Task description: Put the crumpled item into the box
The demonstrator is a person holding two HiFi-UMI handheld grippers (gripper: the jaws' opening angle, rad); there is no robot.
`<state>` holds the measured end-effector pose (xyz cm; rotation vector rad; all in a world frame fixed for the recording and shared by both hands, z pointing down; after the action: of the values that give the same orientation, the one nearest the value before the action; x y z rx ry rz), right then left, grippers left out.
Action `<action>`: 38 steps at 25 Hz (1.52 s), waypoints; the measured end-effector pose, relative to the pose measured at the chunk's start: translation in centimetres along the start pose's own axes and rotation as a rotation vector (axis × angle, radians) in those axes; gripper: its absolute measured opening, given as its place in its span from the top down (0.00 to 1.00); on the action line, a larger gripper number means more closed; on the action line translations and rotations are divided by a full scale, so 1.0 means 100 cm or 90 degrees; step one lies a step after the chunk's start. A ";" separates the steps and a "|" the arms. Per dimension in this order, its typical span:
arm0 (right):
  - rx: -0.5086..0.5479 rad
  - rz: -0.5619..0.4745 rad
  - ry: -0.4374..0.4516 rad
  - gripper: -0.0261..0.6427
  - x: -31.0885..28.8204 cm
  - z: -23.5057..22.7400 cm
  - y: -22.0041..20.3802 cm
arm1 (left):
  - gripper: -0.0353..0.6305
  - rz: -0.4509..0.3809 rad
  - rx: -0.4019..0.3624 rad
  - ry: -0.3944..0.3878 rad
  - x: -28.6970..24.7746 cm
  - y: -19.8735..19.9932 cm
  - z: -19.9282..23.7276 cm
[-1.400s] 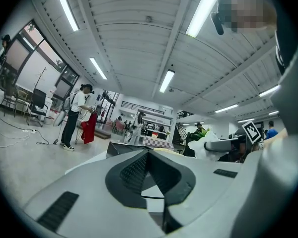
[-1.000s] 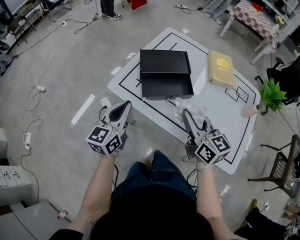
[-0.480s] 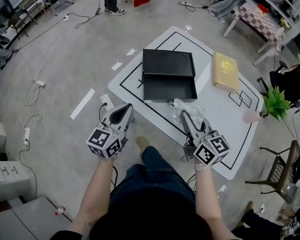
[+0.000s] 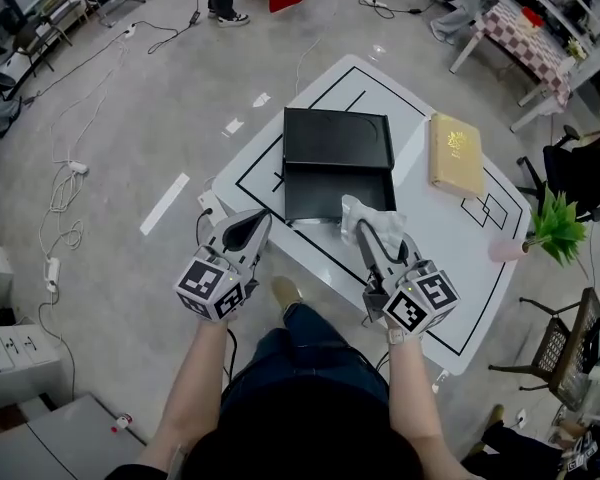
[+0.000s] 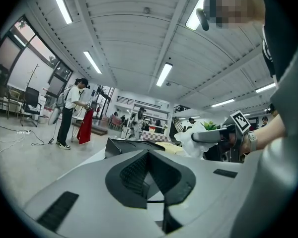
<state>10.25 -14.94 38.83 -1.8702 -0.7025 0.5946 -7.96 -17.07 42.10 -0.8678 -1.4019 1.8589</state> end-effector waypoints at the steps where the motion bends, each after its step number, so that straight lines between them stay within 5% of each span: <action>1: 0.002 0.000 -0.001 0.88 -0.002 -0.003 0.002 | 0.93 0.000 0.000 -0.001 -0.004 0.001 0.001; 19: 0.033 0.040 -0.035 0.87 -0.053 -0.043 0.011 | 0.93 0.006 -0.018 0.011 -0.043 0.003 0.028; 38: 0.040 0.195 -0.067 0.87 -0.093 -0.070 -0.022 | 0.93 0.014 -0.024 0.039 -0.059 -0.010 0.050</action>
<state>7.96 -25.24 44.29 -1.9114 -0.4603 0.9063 -8.57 -24.31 44.89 -0.9547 -1.3983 1.8128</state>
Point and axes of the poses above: the fingertips, and each gripper's own axes: x backward along the fingers, z to its left, y out of its top, the point moved 2 cm from there along x, backward along the fingers, and after that the axes turned 9 degrees about y, right-handed, at the moved point
